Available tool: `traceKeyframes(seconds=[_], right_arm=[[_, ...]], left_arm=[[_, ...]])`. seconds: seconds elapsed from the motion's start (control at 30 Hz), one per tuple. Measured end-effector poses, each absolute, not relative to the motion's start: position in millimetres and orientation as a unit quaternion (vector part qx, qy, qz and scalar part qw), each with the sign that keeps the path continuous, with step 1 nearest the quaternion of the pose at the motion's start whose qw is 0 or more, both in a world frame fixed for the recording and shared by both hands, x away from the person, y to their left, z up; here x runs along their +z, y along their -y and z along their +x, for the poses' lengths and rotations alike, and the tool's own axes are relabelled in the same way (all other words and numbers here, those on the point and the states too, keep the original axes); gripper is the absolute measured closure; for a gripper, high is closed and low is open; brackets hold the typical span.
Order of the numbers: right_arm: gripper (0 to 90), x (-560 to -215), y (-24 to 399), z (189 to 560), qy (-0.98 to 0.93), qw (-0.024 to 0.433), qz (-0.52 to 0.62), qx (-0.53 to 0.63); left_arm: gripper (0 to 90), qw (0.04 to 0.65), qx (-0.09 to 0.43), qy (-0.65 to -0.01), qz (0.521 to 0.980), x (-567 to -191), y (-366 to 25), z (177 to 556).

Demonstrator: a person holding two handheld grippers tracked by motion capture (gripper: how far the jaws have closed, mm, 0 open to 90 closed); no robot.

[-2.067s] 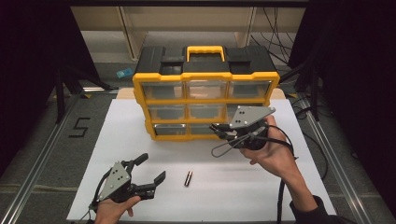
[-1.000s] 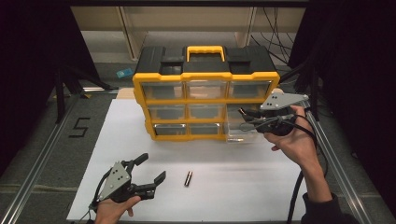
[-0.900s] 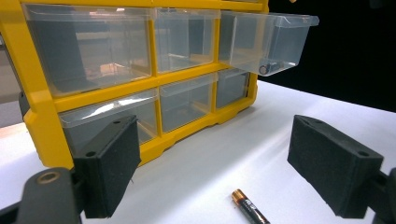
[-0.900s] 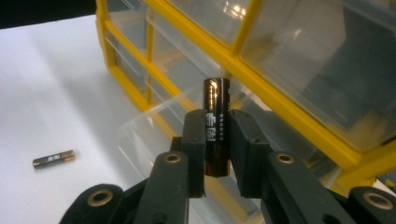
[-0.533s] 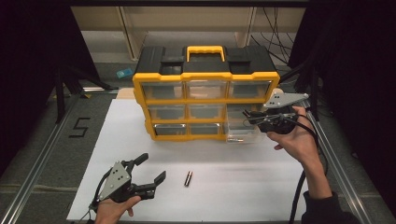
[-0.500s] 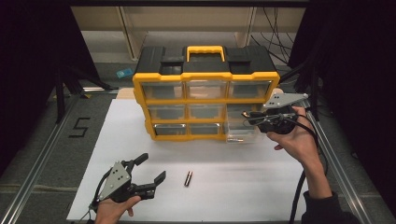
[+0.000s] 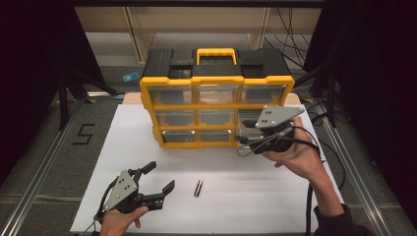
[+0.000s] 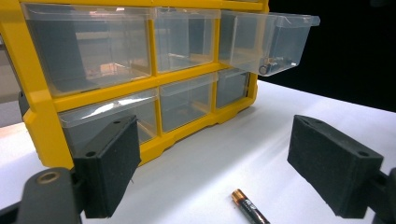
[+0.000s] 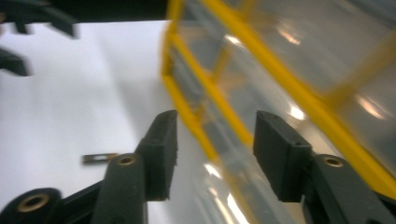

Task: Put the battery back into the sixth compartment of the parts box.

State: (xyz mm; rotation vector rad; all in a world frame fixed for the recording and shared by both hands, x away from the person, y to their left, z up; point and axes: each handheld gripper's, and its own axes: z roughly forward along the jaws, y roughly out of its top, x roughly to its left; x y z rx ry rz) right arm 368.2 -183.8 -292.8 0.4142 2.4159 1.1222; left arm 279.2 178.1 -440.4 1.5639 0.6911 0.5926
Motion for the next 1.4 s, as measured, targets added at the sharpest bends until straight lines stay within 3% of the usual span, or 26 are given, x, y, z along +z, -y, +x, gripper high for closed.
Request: traceKeyframes(seconds=[0.27,0.57,1.17,1.4], right_arm=[[46.0,-312.8,138.0,355.7,-0.899,0.180,0.097,0.386],[41.7,-334.7,116.3,354.4,-0.916,0.157,0.083,0.360],[34.7,-413.2,66.2,361.6,-0.960,0.061,-0.004,0.273],[29.5,-438.1,53.3,365.2,-0.977,0.049,0.013,0.208]], left_arm=[[16.3,0.618,0.258,-0.300,0.679,-440.1,-178.8,278.9],[16.3,0.617,0.260,-0.299,0.680,-439.9,-179.2,279.0],[16.3,0.617,0.260,-0.305,0.677,-440.0,-180.1,278.4],[16.4,0.618,0.259,-0.305,0.676,-440.0,-180.5,278.8]])
